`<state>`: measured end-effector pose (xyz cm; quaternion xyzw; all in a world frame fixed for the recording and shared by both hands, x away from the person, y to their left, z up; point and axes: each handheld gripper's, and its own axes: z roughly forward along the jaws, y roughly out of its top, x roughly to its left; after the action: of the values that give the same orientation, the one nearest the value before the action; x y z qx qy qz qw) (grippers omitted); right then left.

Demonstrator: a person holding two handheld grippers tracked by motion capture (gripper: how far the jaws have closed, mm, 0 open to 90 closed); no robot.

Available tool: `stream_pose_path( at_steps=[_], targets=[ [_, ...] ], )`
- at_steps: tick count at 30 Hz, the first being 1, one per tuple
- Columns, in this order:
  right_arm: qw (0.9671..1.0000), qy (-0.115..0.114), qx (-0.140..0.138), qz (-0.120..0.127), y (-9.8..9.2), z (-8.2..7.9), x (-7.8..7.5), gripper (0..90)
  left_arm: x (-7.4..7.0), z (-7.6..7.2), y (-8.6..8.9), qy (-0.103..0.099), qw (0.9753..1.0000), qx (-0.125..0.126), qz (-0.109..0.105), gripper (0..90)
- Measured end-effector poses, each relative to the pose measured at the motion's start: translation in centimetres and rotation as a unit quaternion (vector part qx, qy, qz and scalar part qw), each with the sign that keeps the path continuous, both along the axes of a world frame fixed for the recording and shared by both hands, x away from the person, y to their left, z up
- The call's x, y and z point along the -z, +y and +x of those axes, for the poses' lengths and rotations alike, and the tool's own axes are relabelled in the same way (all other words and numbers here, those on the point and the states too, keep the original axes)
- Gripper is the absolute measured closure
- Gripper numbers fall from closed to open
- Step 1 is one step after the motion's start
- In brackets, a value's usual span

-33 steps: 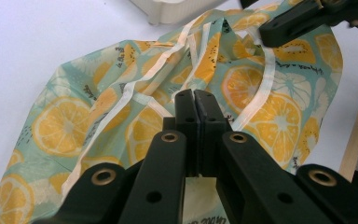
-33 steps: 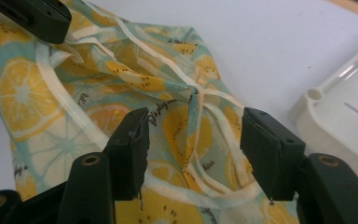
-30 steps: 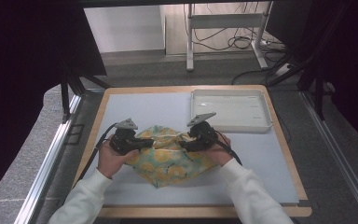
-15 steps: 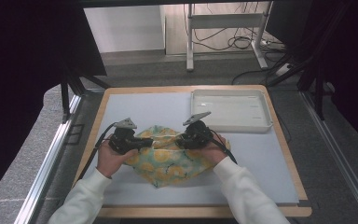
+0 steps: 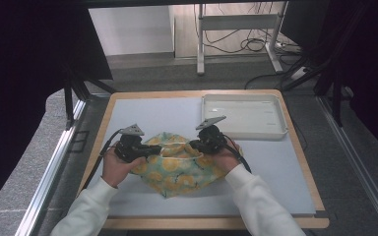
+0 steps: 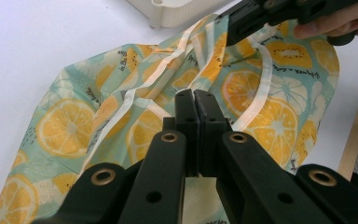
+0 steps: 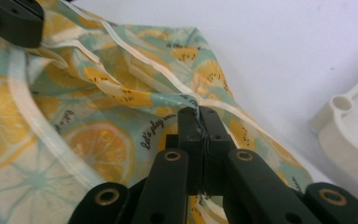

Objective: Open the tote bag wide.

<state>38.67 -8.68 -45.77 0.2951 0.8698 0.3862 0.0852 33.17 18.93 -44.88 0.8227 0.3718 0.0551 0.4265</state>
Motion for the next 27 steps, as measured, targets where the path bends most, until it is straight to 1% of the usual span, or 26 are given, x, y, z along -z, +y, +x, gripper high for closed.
stream_pose_path(
  at_steps=[1,3,4,6,8,9,10,11,12,13,14,15,16,17,20,21,22,23,24,25,27],
  targets=[
    [1.0,0.0,0.0,0.0,0.0,0.0,0.0,88.1,0.0,0.0,0.0,0.0,1.0,0.0,0.0,89.7],
    [0.9998,-0.014,-0.003,0.016,-0.4,-0.5,-0.6,88.2,0.0,0.0,0.0,0.0,1.0,0.001,-0.001,89.7],
    [0.9998,-0.014,-0.003,0.016,-0.4,-0.5,-0.6,88.2,0.0,-0.1,0.0,-0.001,1.0,0.001,-0.001,89.7],
    [0.9993,-0.017,-0.004,0.032,-0.7,-1.0,-1.1,88.2,-0.1,-0.1,0.0,-0.001,1.0,0.004,-0.004,89.6],
    [0.9986,-0.022,-0.012,0.046,-1.0,-1.7,-1.6,88.2,-0.2,-0.3,0.0,-0.003,0.9999,0.007,-0.007,89.6],
    [0.9979,-0.025,-0.019,0.056,-1.3,-2.6,-2.0,88.1,-0.2,-0.4,0.0,-0.004,0.9999,0.008,-0.008,89.6],
    [0.9979,-0.025,-0.019,0.056,-1.3,-2.6,-2.0,88.1,-0.3,-0.5,-0.1,-0.005,0.9999,0.009,-0.009,89.6],
    [0.9971,-0.028,-0.027,0.065,-1.6,-3.5,-2.3,88.1,-0.4,-0.8,-0.1,-0.005,0.9998,0.013,-0.01,89.6],
    [0.9968,-0.028,-0.031,0.069,-1.7,-4.0,-2.4,88.2,-0.4,-0.8,-0.1,-0.005,0.9998,0.013,-0.01,89.5],
    [0.9968,-0.028,-0.031,0.069,-1.7,-4.0,-2.4,88.2,-0.4,-1.0,-0.2,-0.006,0.9998,0.014,-0.011,89.5],
    [0.9965,-0.028,-0.035,0.071,-1.9,-4.4,-2.5,88.1,-0.4,-1.2,-0.3,-0.007,0.9998,0.017,-0.009,89.5],
    [0.9958,-0.03,-0.04,0.077,-2.2,-5.2,-2.6,88.1,-0.3,-1.4,-0.3,-0.007,0.9997,0.02,-0.009,89.3],
    [0.9956,-0.029,-0.042,0.079,-2.4,-5.6,-2.6,88.1,-0.3,-1.6,-0.4,-0.007,0.9997,0.022,-0.007,89.3],
    [0.9956,-0.029,-0.042,0.079,-2.4,-5.6,-2.6,88.1,-0.2,-1.9,-0.4,-0.008,0.9996,0.025,-0.007,89.3],
    [0.9947,-0.025,-0.049,0.086,-2.8,-6.9,-2.4,88.1,0.1,-2.7,-0.3,-0.007,0.9995,0.029,-0.007,89.2],
    [0.9947,-0.023,-0.052,0.085,-2.8,-7.2,-2.3,88.1,0.2,-3.1,-0.2,-0.003,0.9994,0.033,-0.013,89.2],
    [0.9947,-0.023,-0.052,0.085,-2.8,-7.2,-2.3,88.1,0.2,-3.1,-0.2,-0.003,0.9994,0.033,-0.013,89.2],
    [0.9947,-0.022,-0.054,0.084,-2.8,-7.4,-2.2,88.1,0.3,-3.4,-0.3,-0.003,0.9992,0.037,-0.014,89.2],
    [0.9947,-0.021,-0.058,0.082,-3.0,-8.1,-2.0,88.1,0.3,-3.6,-0.2,-0.003,0.9991,0.04,-0.013,89.1],
    [0.9947,-0.021,-0.058,0.082,-3.0,-8.1,-2.0,88.1,0.4,-3.8,-0.3,-0.004,0.999,0.043,-0.013,89.1],
    [0.9948,-0.021,-0.062,0.079,-3.1,-8.7,-1.8,88.1,0.7,-4.2,-0.3,-0.001,0.9988,0.046,-0.014,88.9]
  ],
)
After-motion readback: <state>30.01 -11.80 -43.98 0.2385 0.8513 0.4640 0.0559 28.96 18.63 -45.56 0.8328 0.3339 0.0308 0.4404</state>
